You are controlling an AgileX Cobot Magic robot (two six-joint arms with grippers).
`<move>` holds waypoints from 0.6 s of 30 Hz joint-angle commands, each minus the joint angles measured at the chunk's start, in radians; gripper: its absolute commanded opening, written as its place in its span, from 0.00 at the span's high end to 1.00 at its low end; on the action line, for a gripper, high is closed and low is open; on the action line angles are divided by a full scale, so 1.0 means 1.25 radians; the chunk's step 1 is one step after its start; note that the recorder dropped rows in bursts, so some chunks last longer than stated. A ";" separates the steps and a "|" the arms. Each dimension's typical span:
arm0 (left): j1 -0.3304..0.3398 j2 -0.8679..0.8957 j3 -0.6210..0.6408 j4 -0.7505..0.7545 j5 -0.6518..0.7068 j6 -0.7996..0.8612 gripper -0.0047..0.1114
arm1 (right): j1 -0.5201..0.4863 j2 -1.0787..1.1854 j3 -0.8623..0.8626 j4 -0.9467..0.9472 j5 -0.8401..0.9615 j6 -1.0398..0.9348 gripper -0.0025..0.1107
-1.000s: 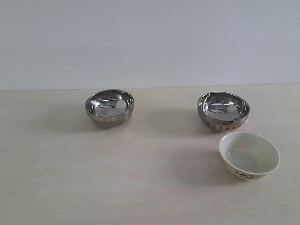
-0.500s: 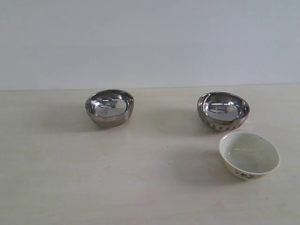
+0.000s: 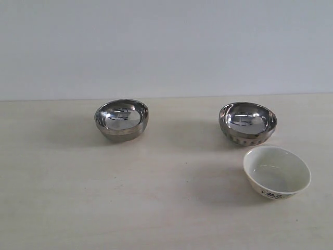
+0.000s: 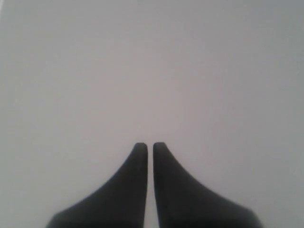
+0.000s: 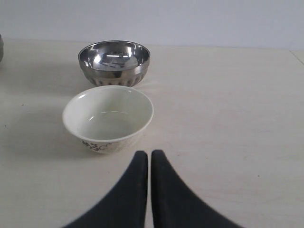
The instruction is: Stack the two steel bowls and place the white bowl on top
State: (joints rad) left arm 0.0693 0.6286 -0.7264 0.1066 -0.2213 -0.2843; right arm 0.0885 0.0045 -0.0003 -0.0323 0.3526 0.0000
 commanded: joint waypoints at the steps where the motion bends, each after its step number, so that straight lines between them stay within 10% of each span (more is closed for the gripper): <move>1: 0.002 0.194 -0.092 0.008 0.177 0.007 0.93 | 0.001 -0.004 0.000 -0.004 -0.008 0.000 0.98; 18: 0.000 0.827 -0.375 -0.142 0.497 0.212 0.93 | 0.001 -0.004 0.000 -0.004 -0.008 0.000 0.98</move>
State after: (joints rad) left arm 0.0693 1.5735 -1.1454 0.0283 0.3424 -0.1300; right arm 0.0885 0.0045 -0.0003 -0.0323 0.3526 0.0000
